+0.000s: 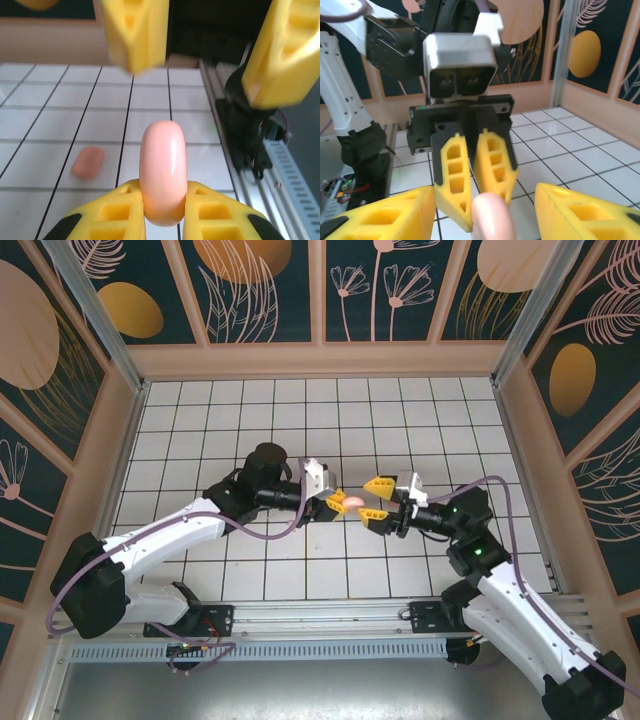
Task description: Insert the wireless bluetooth earbuds into the charging case
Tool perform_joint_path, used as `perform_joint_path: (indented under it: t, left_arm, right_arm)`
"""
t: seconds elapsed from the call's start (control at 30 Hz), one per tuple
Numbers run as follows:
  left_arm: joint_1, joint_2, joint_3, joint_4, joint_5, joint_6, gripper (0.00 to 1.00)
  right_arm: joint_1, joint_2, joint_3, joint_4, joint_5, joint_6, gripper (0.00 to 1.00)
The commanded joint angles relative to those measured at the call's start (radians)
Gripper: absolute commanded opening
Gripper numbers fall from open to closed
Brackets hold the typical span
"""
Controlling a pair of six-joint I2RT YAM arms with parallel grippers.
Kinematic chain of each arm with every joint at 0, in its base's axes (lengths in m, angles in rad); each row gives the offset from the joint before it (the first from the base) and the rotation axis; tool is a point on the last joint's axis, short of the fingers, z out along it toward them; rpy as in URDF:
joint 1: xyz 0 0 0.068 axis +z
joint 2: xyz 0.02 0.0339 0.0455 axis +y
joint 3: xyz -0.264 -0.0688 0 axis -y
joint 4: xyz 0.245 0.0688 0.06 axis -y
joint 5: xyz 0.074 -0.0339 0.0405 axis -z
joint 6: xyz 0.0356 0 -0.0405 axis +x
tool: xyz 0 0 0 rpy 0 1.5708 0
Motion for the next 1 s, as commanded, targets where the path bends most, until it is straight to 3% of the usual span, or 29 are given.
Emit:
perform_joint_path:
  t: [0.0,0.13,0.4,0.97]
  left_arm:
    - [-0.003,0.022,0.072,-0.282,-0.084,0.180,0.14]
    - [-0.005,0.064,0.131,-0.380,-0.112,0.224,0.13]
    - [-0.009,0.064,0.136,-0.359,-0.102,0.208,0.13]
    - [-0.020,0.059,0.140,-0.308,-0.073,0.160,0.13]
  right_arm:
    - [-0.007,0.048,0.115,-0.367,0.062,-0.250,0.55]
    - [-0.003,0.165,0.201,-0.461,0.027,-0.328,0.56]
    - [0.019,0.318,0.280,-0.512,-0.089,-0.420,0.56]
    - [0.027,0.395,0.275,-0.495,-0.146,-0.442,0.47]
